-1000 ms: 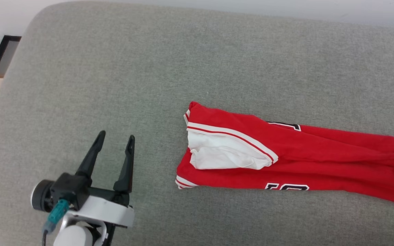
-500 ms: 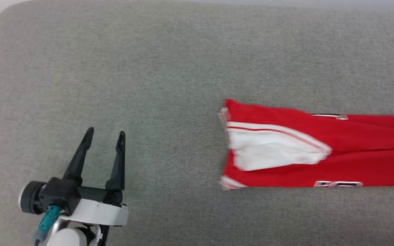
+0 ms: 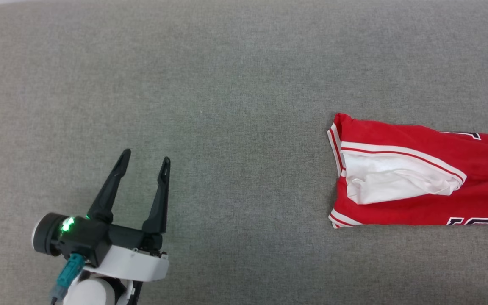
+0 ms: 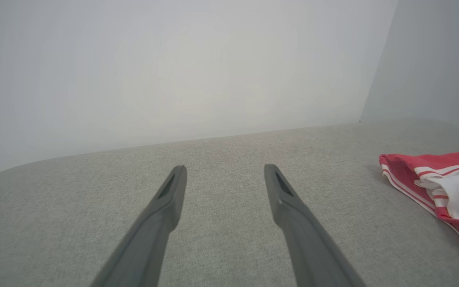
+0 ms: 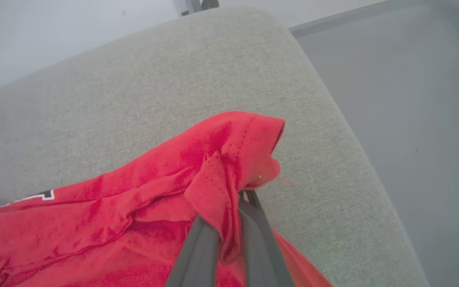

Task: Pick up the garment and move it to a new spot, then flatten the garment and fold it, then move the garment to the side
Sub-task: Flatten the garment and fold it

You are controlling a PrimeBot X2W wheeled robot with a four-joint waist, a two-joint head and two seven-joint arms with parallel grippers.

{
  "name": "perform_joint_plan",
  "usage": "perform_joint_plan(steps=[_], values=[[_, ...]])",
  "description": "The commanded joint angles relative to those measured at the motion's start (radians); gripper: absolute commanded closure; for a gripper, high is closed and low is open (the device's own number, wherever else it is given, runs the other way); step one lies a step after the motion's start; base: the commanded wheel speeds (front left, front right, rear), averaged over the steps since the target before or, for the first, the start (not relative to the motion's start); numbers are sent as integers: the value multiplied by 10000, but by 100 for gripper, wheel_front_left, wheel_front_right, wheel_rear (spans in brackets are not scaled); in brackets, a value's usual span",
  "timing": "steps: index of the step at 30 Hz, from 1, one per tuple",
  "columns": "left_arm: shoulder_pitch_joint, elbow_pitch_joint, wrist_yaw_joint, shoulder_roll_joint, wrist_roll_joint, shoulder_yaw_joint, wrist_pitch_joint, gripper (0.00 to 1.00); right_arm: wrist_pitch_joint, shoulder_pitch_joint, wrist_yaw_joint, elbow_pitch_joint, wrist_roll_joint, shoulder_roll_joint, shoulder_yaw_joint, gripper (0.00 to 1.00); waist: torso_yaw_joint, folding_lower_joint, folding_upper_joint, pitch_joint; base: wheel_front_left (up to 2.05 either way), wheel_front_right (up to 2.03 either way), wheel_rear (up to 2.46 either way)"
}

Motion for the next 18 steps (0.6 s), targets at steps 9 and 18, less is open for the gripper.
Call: perform_joint_plan(steps=[9,18], values=[[27,86,-16,-225,98,58,3,0,876,369,-12,-3142,-803,923,1339,100,231,0,0,-245,0,0,0],[-127,171,-16,-505,-93,-153,3,0,1920,-555,-12,-5775,-1374,2112,3627,100,708,0,0,-294,0,0,0]])
